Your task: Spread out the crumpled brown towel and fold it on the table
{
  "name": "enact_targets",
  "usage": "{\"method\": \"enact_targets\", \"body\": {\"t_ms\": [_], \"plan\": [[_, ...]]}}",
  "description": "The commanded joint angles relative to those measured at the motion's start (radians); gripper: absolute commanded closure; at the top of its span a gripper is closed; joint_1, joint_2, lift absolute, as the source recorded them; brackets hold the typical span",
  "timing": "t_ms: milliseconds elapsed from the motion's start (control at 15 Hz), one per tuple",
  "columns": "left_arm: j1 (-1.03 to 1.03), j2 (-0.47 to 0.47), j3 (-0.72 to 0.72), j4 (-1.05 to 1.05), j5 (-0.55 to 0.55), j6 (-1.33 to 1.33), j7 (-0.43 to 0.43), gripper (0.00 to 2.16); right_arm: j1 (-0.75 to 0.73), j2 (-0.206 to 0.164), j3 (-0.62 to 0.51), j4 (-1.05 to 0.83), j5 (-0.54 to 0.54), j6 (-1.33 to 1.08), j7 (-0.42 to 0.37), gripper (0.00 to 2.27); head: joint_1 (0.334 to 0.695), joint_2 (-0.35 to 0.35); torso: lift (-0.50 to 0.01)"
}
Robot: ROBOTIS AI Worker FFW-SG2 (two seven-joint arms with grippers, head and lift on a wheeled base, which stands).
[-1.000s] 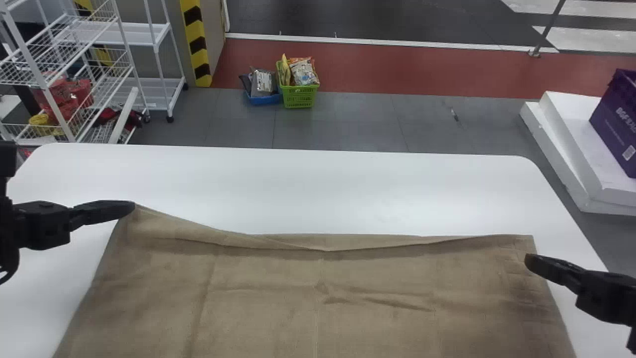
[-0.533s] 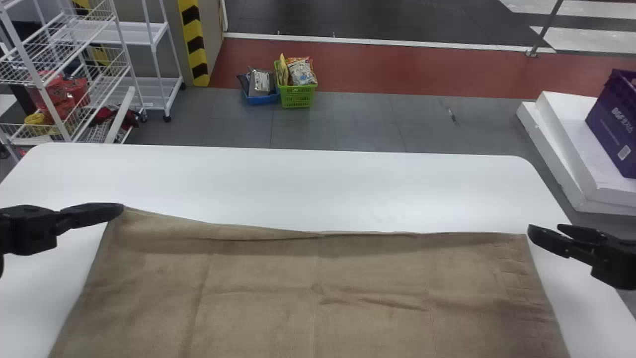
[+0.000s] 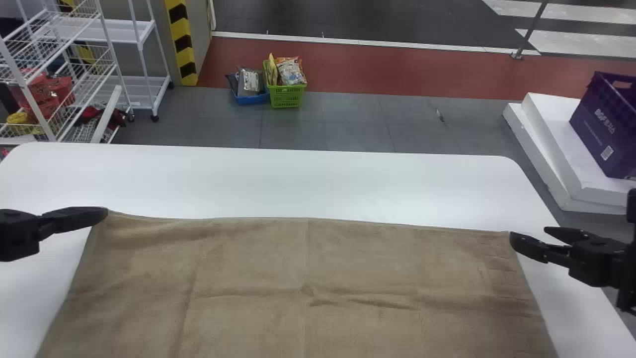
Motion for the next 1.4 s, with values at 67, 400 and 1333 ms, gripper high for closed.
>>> {"method": "enact_targets", "body": {"t_ms": [67, 400, 1333], "plan": [[0.002, 0.0, 0.0, 0.0, -0.002, 0.0, 0.0, 1.78, -0.028, 0.001, 0.037, 0.037, 0.03, 0.002, 0.0, 0.29, 0.695, -0.097, -0.127], [0.013, 0.003, 0.001, -0.014, -0.005, 0.0, 0.003, 1.78, -0.057, 0.001, 0.065, 0.083, 0.05, 0.011, -0.002, 0.38, 0.695, -0.076, -0.127], [0.028, -0.001, 0.026, -0.051, 0.0, 0.0, -0.002, 1.78, -0.063, 0.001, 0.072, 0.083, 0.07, 0.06, 0.047, 1.33, 0.695, -0.054, -0.127]]}}
